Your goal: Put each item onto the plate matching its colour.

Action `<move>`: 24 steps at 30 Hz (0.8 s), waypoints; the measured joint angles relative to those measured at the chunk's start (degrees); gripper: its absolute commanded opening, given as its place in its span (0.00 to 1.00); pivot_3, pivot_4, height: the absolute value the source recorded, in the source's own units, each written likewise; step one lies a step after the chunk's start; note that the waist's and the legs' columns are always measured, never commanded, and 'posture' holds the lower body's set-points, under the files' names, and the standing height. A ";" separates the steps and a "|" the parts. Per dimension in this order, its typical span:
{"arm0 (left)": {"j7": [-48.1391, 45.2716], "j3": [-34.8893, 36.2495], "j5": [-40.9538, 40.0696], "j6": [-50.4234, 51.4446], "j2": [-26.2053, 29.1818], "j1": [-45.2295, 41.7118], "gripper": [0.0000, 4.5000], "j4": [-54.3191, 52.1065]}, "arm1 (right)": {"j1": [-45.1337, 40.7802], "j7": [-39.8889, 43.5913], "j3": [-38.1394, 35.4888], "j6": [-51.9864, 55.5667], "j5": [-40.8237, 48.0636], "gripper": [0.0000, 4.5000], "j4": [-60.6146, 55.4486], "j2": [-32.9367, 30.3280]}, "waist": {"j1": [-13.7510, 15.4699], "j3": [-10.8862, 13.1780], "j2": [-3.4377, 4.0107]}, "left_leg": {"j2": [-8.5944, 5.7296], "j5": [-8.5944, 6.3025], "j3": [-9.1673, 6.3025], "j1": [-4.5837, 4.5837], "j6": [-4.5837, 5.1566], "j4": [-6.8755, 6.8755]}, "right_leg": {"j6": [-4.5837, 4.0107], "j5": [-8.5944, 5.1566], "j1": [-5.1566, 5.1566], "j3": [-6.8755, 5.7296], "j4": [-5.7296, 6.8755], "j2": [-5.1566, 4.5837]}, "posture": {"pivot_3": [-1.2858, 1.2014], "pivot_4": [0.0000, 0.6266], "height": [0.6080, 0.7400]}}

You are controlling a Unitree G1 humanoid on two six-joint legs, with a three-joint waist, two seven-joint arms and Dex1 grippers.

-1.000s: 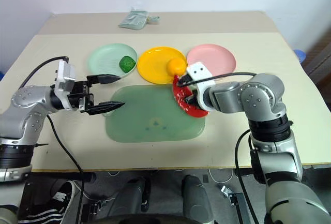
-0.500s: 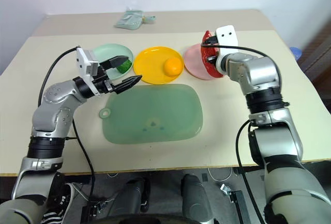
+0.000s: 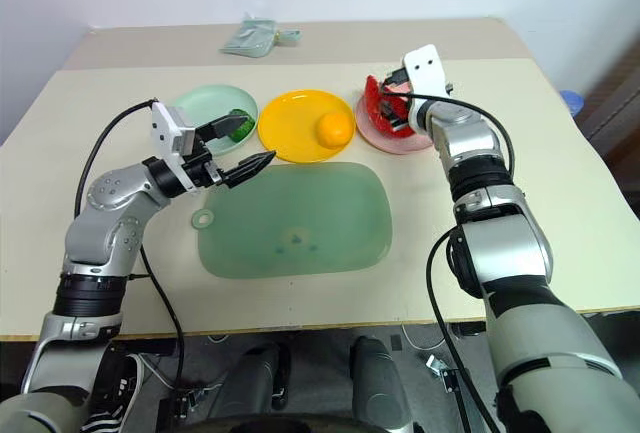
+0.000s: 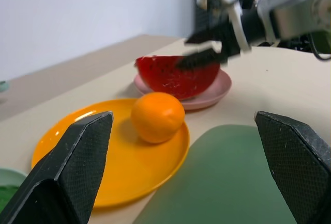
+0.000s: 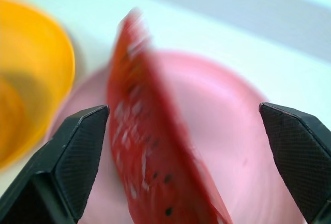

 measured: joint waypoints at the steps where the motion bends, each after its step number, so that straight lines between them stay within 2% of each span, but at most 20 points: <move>1: -0.01 0.03 0.01 -0.02 0.16 0.03 1.00 0.00 | 0.11 0.71 -1.35 -0.21 0.68 0.99 -1.28 -0.14 | 0.00 0.00 0.01 | 0.00 0.00 0.00 0.00 0.00 0.00 | 0.00 0.00 0.00 0.00 -0.01 0.00 | 0.52 0.24 1.00; 5: -0.35 0.57 -0.04 -0.59 1.14 0.19 1.00 -0.04 | 3.93 8.47 -7.55 1.48 7.29 0.99 -14.32 -0.35 | 0.03 0.00 0.01 | 0.01 0.00 -0.02 0.00 0.00 0.00 | 0.00 0.00 0.00 0.00 0.02 0.01 | 0.52 0.24 1.00; 10: -2.90 2.47 0.12 -1.66 6.04 1.95 1.00 1.58 | 18.35 20.65 -6.73 7.64 13.99 0.99 -38.54 -2.21 | 0.09 0.00 0.01 | 0.01 0.00 -0.03 0.01 0.01 0.02 | 0.00 0.00 0.00 -0.01 0.05 0.00 | 0.52 0.24 1.00; 12: -4.39 2.80 0.09 -2.23 7.32 3.07 1.00 2.11 | 24.26 26.07 -6.71 10.41 18.05 0.99 -46.48 -4.10 | 0.28 0.01 0.02 | 0.00 0.00 -0.02 0.01 0.01 0.06 | 0.00 0.00 0.02 -0.01 0.05 -0.02 | 0.52 0.24 1.00; 15: -7.83 3.76 -0.34 -2.54 9.63 5.44 1.00 2.26 | 33.92 35.49 -6.43 11.67 21.49 0.99 -59.83 -11.67 | 1.00 0.01 0.02 | 0.00 -0.01 -0.01 0.00 0.02 0.07 | 0.01 0.00 0.06 -0.01 -0.03 -0.03 | 0.52 0.24 1.00; 20: -13.89 5.04 -2.66 -3.02 13.31 7.58 1.00 1.44 | 46.96 42.89 -7.33 10.34 24.72 0.99 -73.53 -17.06 | 1.46 0.01 0.01 | 0.03 -0.01 0.00 0.11 0.02 0.10 | -0.01 -0.01 0.14 -0.01 0.01 0.00 | 0.52 0.24 1.00; 24: -17.03 5.40 -2.95 -4.01 13.65 8.07 1.00 3.27 | 49.74 44.14 -9.26 12.91 30.59 0.99 -80.82 -18.11 | 1.60 0.01 0.00 | 0.04 -0.01 0.00 0.11 0.02 0.16 | -0.01 -0.01 0.15 -0.01 0.00 0.00 | 0.52 0.24 1.00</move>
